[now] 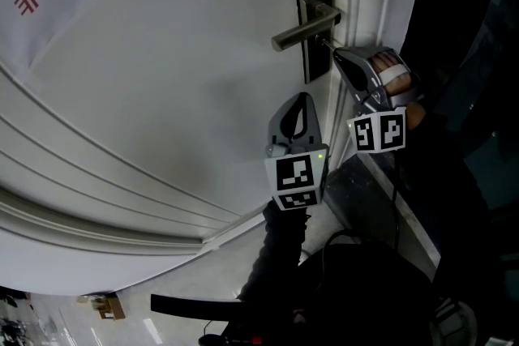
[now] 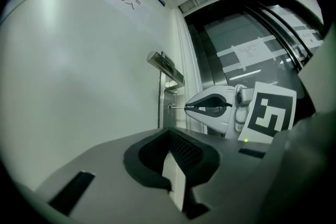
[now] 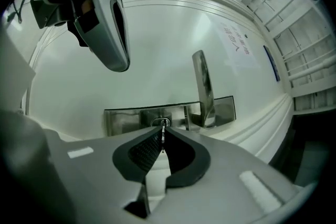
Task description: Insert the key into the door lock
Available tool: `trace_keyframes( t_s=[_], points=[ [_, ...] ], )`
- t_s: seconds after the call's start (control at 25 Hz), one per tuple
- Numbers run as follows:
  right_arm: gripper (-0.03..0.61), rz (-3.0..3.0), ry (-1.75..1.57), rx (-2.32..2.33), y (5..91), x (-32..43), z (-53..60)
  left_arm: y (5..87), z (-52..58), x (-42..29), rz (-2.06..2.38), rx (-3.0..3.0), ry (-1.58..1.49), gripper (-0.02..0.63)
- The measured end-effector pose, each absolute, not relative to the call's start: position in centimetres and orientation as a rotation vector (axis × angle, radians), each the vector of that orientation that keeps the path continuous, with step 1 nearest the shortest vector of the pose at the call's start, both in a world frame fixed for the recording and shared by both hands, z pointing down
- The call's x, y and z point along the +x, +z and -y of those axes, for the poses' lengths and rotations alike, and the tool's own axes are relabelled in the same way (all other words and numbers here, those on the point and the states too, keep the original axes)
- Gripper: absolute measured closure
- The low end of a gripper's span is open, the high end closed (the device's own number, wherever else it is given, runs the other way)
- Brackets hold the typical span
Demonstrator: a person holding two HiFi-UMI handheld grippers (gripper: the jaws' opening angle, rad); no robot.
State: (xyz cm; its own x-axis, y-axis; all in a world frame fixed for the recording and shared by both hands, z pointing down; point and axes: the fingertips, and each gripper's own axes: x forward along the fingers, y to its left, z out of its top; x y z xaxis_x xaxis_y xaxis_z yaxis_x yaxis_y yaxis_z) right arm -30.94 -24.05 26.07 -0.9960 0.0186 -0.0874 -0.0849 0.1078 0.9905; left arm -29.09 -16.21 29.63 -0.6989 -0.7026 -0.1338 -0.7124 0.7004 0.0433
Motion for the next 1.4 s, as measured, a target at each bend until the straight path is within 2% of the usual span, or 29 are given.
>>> trace_keyframes(
  t_s=[1.4],
  points=[
    [0.566, -2.215, 2.194, -0.119, 25.8, -32.6, 23.6, 28.9, 15.9, -29.6, -2.763, -1.191, 0.113, 0.612]
  ],
)
